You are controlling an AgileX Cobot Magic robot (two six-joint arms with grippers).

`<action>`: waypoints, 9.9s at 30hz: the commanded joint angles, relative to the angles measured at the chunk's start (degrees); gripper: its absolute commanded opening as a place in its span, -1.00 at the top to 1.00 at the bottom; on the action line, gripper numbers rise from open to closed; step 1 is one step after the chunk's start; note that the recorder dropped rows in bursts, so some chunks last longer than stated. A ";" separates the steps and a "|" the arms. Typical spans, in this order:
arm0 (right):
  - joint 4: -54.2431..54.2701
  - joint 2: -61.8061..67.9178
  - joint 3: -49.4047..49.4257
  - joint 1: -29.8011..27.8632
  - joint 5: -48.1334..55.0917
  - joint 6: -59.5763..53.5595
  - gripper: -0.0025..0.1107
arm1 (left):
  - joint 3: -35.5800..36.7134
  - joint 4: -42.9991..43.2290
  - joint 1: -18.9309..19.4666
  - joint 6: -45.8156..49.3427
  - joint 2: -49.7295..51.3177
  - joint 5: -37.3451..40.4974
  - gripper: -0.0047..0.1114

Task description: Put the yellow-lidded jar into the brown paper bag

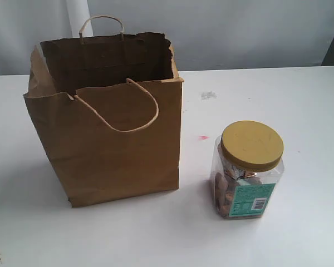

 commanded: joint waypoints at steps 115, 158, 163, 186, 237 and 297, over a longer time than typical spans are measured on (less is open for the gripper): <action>-14.26 74.82 -69.85 5.83 59.05 28.63 -0.90 | -0.13 -0.22 -0.30 -0.22 0.17 -0.54 0.90; -16.84 90.20 -69.85 5.86 55.99 29.76 -0.81 | -0.13 -0.22 -0.30 -0.22 0.17 -0.54 0.90; -17.07 90.20 -69.85 5.86 56.82 29.76 -0.26 | -0.13 -0.22 -0.30 -0.22 0.17 -0.54 0.90; -18.40 84.04 -90.91 6.07 68.14 30.55 0.96 | -0.13 -0.22 -0.30 -0.22 0.17 -0.54 0.90; -3.42 100.16 -113.25 22.89 33.55 17.35 0.96 | -0.13 -0.22 -0.30 -0.22 0.17 -0.54 0.90; -9.54 124.23 -112.99 22.89 51.45 19.54 0.96 | -0.13 -0.22 -0.30 -0.22 0.17 -0.54 0.90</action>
